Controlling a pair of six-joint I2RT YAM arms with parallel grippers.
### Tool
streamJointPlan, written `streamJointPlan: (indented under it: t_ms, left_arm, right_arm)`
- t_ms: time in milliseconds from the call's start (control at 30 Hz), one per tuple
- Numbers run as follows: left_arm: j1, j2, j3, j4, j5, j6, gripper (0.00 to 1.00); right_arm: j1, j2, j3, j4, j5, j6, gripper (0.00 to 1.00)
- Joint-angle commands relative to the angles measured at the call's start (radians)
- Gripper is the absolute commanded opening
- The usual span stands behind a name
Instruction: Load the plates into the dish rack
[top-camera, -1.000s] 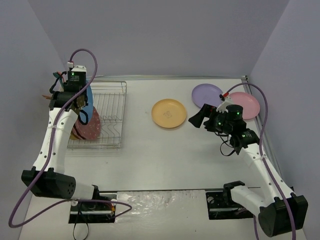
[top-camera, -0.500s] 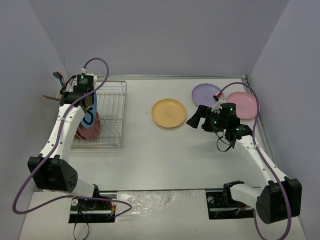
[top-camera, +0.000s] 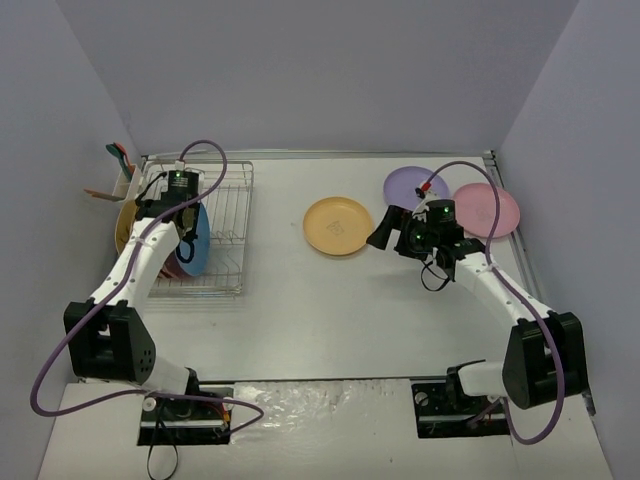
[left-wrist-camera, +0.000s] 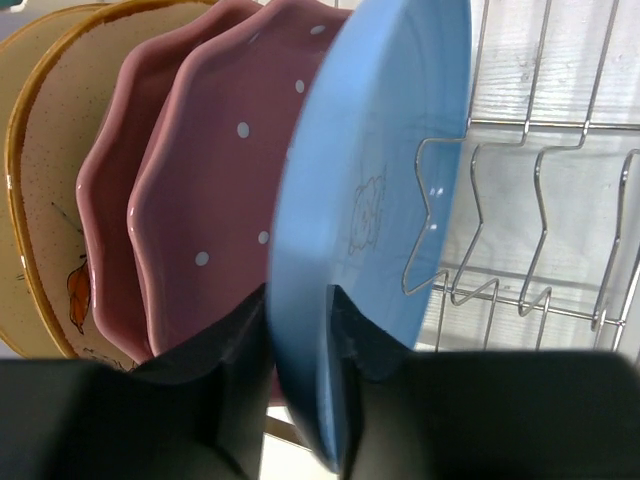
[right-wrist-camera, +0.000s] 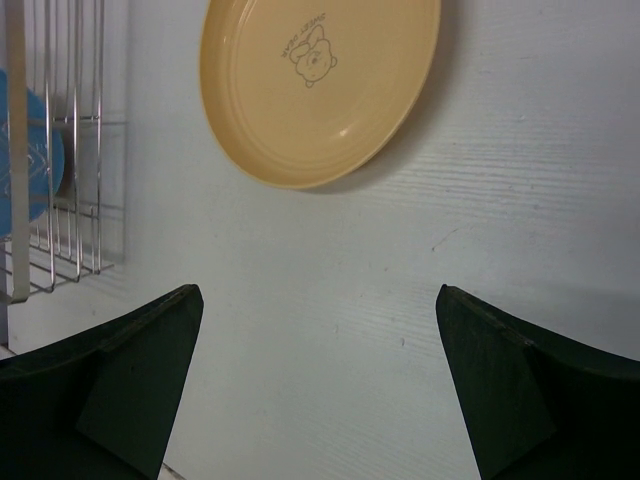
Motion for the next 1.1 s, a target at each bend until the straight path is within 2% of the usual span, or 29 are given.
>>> streamJointPlan:
  t_ms: [0,67,300,533,700,800,967,1033,1067]
  left_arm:
    - [0.005,-0.046,0.02,0.039,-0.049,-0.011,0.3]
    - [0.006,-0.051,0.024,0.034,-0.056,-0.046,0.4]
    - [0.006,-0.077,0.064,-0.003,-0.042,-0.066,0.56]
    - [0.003,-0.151,0.162,-0.092,0.056,-0.139,0.79]
    - [0.004,-0.253,0.179,-0.135,0.198,-0.227,0.88]
    - [0.003,-0.315,0.143,-0.146,0.262,-0.269,0.96]
    - [0.004,-0.414,0.089,-0.157,0.372,-0.315,0.97]
    - [0.004,-0.447,0.049,-0.148,0.404,-0.336,0.97]
    - [0.004,-0.457,0.035,-0.143,0.421,-0.344,0.97]
  right_arm:
    - [0.042,0.084,0.076,0.119,0.12,0.05,1.0]
    - [0.053,0.151,0.114,0.12,0.19,0.08,0.98]
    - [0.098,0.331,0.228,0.099,0.363,0.135,0.9]
    - [0.126,0.465,0.325,0.067,0.506,0.2,0.85]
    - [0.143,0.549,0.38,0.065,0.54,0.225,0.8]
    - [0.156,0.584,0.413,0.062,0.557,0.225,0.71]
    - [0.171,0.636,0.431,0.057,0.582,0.232,0.55]
    - [0.175,0.648,0.428,0.057,0.589,0.237,0.44]
    - [0.175,0.648,0.425,0.057,0.594,0.238,0.34]
